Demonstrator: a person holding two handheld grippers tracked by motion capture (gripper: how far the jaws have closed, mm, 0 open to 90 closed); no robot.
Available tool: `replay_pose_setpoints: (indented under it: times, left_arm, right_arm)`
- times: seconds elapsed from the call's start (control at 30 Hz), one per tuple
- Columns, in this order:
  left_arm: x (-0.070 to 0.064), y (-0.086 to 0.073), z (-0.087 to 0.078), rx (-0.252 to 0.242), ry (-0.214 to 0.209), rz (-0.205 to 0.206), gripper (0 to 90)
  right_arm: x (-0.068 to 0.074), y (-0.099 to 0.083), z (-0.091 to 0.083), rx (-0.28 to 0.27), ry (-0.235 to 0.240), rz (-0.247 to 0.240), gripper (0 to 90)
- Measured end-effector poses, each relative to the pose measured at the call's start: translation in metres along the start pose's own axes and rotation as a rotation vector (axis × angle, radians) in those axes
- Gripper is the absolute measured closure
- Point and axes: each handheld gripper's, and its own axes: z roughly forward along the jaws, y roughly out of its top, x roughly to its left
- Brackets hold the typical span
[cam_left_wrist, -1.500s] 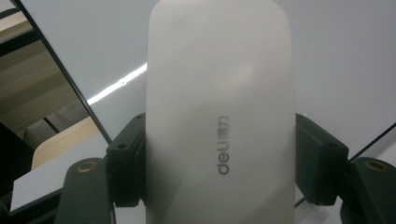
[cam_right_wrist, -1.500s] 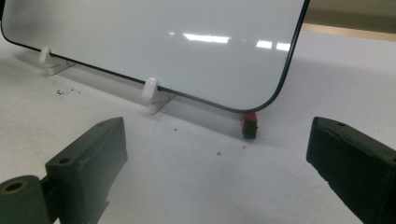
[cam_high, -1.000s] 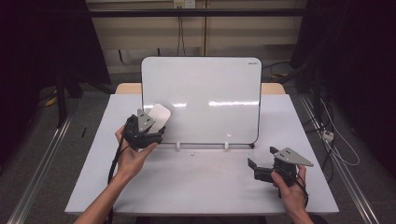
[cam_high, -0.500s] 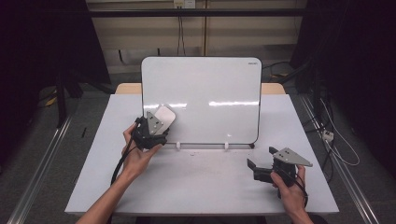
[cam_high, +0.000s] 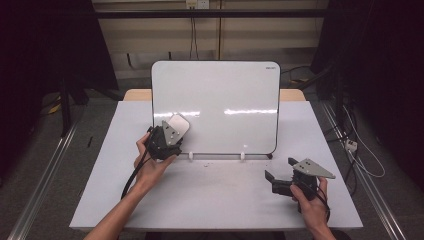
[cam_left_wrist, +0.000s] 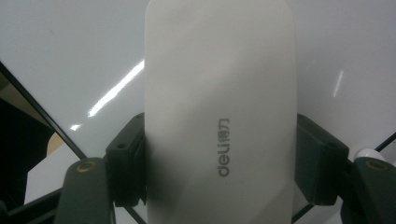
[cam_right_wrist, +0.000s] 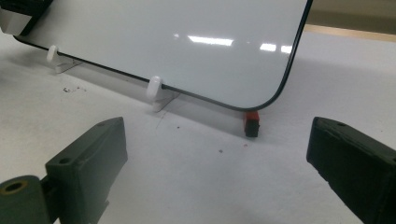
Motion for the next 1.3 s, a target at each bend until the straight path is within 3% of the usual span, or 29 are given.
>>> replay_pose_setpoints:
  times: [0.13, 0.27, 0.6, 0.97, 1.2, 1.3]
  left_arm:
    - [0.0, 0.0, 0.0, -0.001, 0.0, 0.0, 30.8]
    - [0.0, -0.002, 0.0, -0.022, -0.005, -0.031, 30.3]
    - [0.004, -0.003, -0.002, -0.042, -0.036, -0.061, 28.9]
    - [0.007, -0.01, -0.006, -0.041, -0.07, -0.106, 11.2]
    - [0.011, -0.011, -0.012, -0.062, -0.091, -0.143, 6.4]
    - [0.013, -0.01, -0.013, -0.079, -0.11, -0.178, 6.1]
  right_arm:
    - [0.0, 0.0, 0.0, 0.0, 0.002, 0.002, 5.3]
    - [-0.001, 0.0, 0.0, -0.001, 0.004, 0.005, 5.3]
    - [-0.001, 0.0, 0.0, -0.001, -0.001, 0.003, 5.3]
    - [0.0, 0.004, 0.005, -0.001, 0.0, 0.01, 5.3]
    - [0.001, 0.004, 0.007, 0.002, -0.005, 0.006, 5.4]
    - [0.002, 0.004, 0.006, 0.003, 0.0, 0.001, 5.4]
